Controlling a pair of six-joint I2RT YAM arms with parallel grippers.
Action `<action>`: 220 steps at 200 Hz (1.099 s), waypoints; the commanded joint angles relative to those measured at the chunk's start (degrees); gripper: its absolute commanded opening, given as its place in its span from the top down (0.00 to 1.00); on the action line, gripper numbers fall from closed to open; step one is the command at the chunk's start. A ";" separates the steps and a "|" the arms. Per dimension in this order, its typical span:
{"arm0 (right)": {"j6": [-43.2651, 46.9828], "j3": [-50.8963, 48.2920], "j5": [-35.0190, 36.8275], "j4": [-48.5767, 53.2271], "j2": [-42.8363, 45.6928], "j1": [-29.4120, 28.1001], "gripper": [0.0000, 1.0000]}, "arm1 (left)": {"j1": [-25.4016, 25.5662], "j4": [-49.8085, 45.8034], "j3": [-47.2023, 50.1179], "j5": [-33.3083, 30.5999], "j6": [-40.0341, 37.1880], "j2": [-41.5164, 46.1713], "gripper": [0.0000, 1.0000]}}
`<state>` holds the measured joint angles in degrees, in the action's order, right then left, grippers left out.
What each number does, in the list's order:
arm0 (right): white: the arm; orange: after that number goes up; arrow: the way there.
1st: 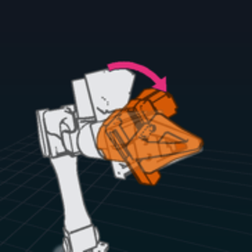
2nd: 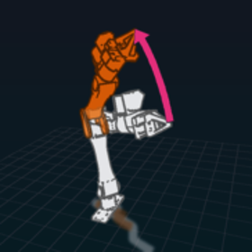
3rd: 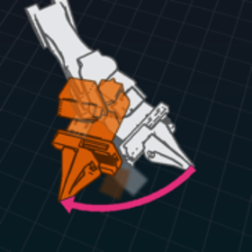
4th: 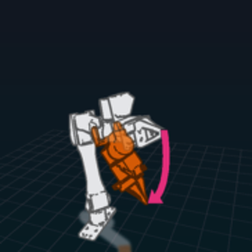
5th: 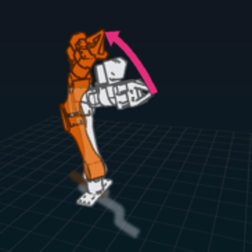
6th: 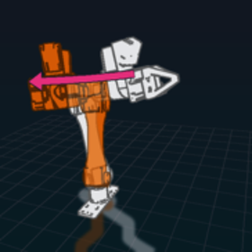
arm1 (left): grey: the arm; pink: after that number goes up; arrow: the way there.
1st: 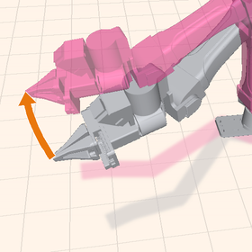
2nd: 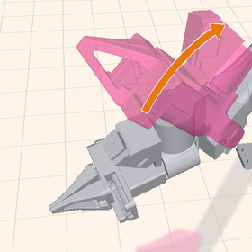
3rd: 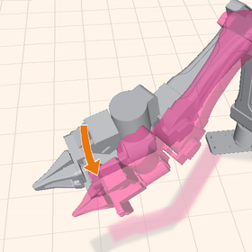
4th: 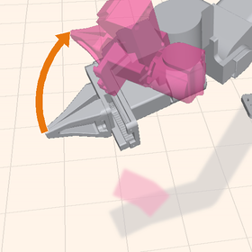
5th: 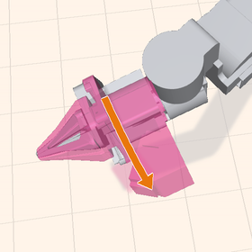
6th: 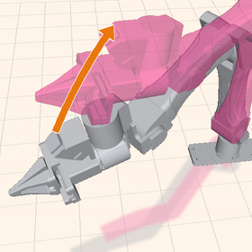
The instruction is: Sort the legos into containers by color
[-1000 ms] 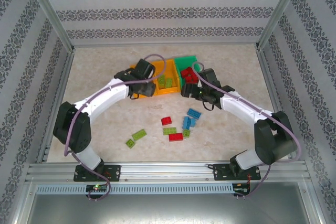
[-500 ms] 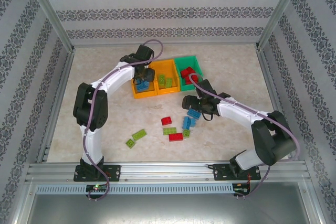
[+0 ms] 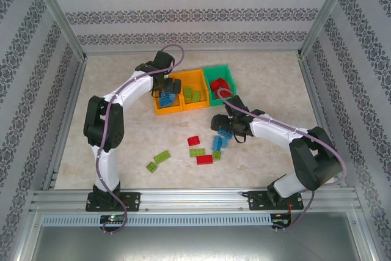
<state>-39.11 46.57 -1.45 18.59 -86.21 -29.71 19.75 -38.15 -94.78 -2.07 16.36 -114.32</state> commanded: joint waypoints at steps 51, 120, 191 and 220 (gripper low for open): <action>-2.81 3.58 3.23 9.35 -2.89 -2.98 0.09 | -0.27 4.36 9.15 2.48 1.47 13.07 0.00; 1.89 6.95 7.67 13.62 -6.20 -4.43 0.10 | -0.32 6.25 14.72 5.21 1.48 16.67 0.00; 5.15 9.21 10.20 14.53 -10.73 -3.52 0.29 | -0.31 7.21 18.84 5.58 2.54 19.27 0.00; 5.76 8.36 9.59 12.97 -10.31 -2.72 0.40 | -0.30 8.33 21.18 6.32 3.22 22.43 0.00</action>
<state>-34.63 54.65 6.28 31.09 -96.40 -33.26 19.75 -32.16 -75.02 3.05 18.09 -95.85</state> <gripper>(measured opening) 0.632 0.994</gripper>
